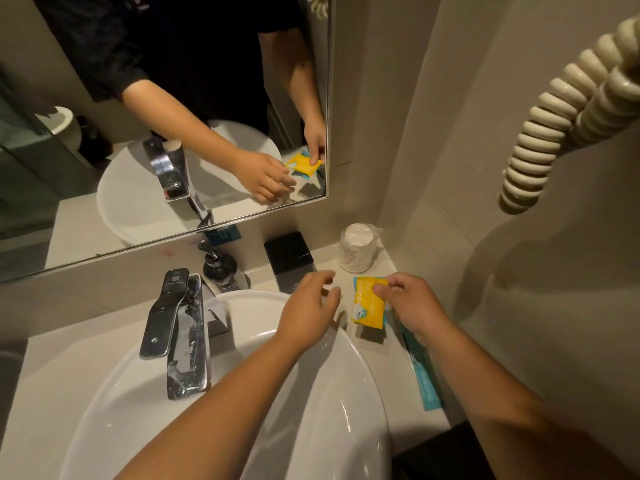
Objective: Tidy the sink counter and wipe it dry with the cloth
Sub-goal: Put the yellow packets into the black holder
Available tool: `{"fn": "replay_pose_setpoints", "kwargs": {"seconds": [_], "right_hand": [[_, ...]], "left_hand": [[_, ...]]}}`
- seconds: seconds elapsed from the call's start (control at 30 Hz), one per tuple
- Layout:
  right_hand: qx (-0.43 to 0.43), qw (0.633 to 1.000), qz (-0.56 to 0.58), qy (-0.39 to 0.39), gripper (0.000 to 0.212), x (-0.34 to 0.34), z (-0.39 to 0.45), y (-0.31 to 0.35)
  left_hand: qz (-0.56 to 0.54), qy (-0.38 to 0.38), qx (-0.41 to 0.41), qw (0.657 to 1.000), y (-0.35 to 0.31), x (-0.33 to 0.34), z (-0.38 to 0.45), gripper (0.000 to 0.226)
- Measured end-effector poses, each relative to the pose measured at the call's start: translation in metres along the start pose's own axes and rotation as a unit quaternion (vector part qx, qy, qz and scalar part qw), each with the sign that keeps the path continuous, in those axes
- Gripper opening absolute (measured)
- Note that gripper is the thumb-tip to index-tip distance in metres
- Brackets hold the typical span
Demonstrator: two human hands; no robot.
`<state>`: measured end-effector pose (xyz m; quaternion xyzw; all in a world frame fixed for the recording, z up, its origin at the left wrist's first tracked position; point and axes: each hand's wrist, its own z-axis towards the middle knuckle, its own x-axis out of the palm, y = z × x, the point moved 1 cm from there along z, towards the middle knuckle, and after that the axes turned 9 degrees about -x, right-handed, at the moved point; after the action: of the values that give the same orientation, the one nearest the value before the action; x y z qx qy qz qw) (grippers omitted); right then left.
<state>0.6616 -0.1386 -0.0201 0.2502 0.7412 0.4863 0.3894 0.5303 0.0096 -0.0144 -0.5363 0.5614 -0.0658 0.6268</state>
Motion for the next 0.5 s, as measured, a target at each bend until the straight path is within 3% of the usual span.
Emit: {"fn": "replay_pose_setpoints", "kwargs": {"seconds": [0.1,0.2,0.33,0.4,0.5], "right_hand": [[-0.048,0.998,0.005,0.034,0.02,0.001,0.006,0.034],[-0.128,0.989,-0.015,0.073,0.02,0.013,0.016,0.07],[-0.2,0.972,-0.073,0.102,0.013,0.036,0.038,0.105],[-0.21,0.967,-0.089,0.114,0.006,0.051,0.05,0.115],[-0.228,0.955,-0.134,0.134,0.01,0.072,0.062,0.125]], "left_hand": [[-0.117,-0.002,-0.055,0.992,-0.027,-0.019,0.01,0.036],[-0.186,0.006,-0.07,0.98,-0.046,-0.044,0.017,0.024],[-0.19,-0.084,-0.058,0.976,-0.045,-0.075,0.026,0.007],[-0.19,-0.131,-0.069,0.971,-0.039,-0.085,0.033,0.009],[-0.158,-0.189,-0.088,0.965,-0.029,-0.091,0.045,0.015]]}}
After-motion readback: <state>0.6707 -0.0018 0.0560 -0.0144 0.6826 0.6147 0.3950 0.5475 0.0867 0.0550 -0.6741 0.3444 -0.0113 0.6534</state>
